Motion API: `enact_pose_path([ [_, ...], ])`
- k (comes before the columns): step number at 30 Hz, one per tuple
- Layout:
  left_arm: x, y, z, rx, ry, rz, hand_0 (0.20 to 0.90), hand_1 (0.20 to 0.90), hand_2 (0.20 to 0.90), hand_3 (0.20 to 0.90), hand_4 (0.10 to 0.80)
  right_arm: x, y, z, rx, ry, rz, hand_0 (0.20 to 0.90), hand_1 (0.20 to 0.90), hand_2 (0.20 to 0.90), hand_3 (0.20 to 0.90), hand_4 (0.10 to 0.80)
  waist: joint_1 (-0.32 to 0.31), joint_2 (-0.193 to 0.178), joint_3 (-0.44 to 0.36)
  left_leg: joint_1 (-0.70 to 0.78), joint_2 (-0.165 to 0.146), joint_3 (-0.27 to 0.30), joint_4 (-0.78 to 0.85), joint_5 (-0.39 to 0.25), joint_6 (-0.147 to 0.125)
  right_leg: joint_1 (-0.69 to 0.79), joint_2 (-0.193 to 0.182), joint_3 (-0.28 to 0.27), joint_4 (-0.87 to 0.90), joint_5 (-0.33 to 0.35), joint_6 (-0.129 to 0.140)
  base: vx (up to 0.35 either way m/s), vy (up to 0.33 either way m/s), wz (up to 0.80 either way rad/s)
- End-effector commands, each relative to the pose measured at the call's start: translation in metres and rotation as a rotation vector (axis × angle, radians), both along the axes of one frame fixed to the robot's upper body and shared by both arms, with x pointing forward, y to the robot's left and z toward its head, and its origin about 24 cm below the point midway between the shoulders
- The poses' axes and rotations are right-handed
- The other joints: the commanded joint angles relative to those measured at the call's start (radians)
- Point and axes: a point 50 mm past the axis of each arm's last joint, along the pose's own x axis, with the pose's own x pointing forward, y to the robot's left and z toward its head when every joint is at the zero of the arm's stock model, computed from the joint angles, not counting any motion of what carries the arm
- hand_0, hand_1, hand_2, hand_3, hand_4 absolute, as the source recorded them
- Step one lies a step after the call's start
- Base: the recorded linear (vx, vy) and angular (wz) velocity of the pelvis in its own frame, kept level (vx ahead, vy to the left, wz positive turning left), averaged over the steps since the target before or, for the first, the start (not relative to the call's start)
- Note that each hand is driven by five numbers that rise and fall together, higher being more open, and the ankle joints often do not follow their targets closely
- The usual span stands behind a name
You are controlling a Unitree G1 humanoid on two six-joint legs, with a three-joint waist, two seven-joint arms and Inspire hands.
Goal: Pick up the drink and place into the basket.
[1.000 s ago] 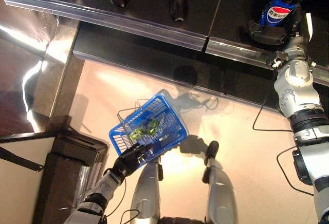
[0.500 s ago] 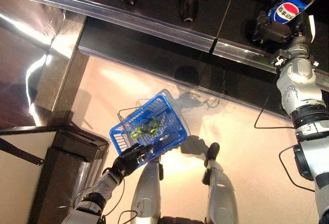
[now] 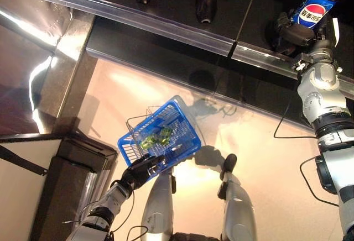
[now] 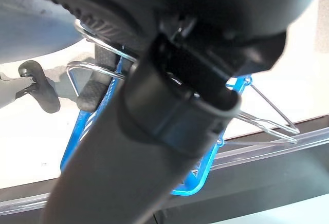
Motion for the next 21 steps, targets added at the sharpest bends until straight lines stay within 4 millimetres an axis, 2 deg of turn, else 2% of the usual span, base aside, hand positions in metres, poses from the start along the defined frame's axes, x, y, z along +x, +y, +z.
enact_pose_path([
  [1, -0.026, 0.029, -0.003, 0.068, -0.016, -0.066, 0.3, 0.3, 0.3, 0.2, 0.1, -0.017, 0.015, 0.07, -0.1, -0.297, 0.07, 0.3, 0.3, 0.3, 0.2, 0.1, 0.004, -0.017, -0.083, 0.051, -0.011, 0.03, -0.067, 0.02, 0.031, 0.056, -0.049, 0.011, 0.024, -0.069, 0.036, 0.03, -0.003, 0.04],
  [3, -0.027, 0.029, -0.003, 0.069, -0.017, -0.065, 0.3, 0.3, 0.3, 0.2, 0.1, -0.017, 0.015, 0.067, -0.102, -0.294, 0.075, 0.3, 0.3, 0.3, 0.2, 0.1, 0.004, -0.02, -0.092, 0.064, -0.013, 0.035, -0.085, 0.023, 0.03, 0.068, -0.048, 0.008, 0.009, -0.064, 0.039, 0.038, -0.009, 0.04],
  [10, -0.045, 0.031, -0.013, 0.084, 0.015, -0.054, 0.3, 0.3, 0.3, 0.2, 0.1, -0.024, 0.008, 0.034, -0.102, -0.235, 0.116, 0.3, 0.3, 0.3, 0.2, 0.1, -0.007, -0.059, -0.196, 0.206, -0.017, 0.07, -0.229, 0.046, 0.021, 0.19, -0.033, -0.021, -0.118, -0.016, 0.065, 0.098, -0.033, 0.0],
  [14, -0.053, 0.031, -0.018, 0.088, 0.038, -0.044, 0.3, 0.3, 0.3, 0.2, 0.1, -0.027, 0.006, 0.018, -0.09, -0.2, 0.142, 0.3, 0.3, 0.3, 0.2, 0.1, -0.013, -0.073, -0.242, 0.249, -0.014, 0.082, -0.255, 0.048, 0.017, 0.231, -0.024, -0.028, -0.147, -0.005, 0.069, 0.105, -0.029, -0.02],
  [15, -0.057, 0.031, -0.02, 0.087, 0.049, -0.041, 0.3, 0.3, 0.3, 0.2, 0.1, -0.028, 0.007, 0.009, -0.088, -0.179, 0.156, 0.3, 0.3, 0.3, 0.2, 0.1, -0.016, -0.08, -0.268, 0.268, -0.012, 0.087, -0.263, 0.046, 0.016, 0.251, -0.02, -0.032, -0.161, -0.001, 0.07, 0.096, -0.024, -0.03],
  [21, -0.062, 0.028, -0.022, 0.066, 0.05, -0.031, 0.3, 0.3, 0.3, 0.2, 0.1, -0.033, 0.008, -0.017, -0.066, -0.124, 0.192, 0.3, 0.3, 0.3, 0.2, 0.1, -0.021, -0.098, -0.346, 0.314, -0.002, 0.099, -0.269, 0.039, 0.007, 0.315, -0.012, -0.051, -0.198, 0.006, 0.072, 0.093, -0.023, 0.0],
])
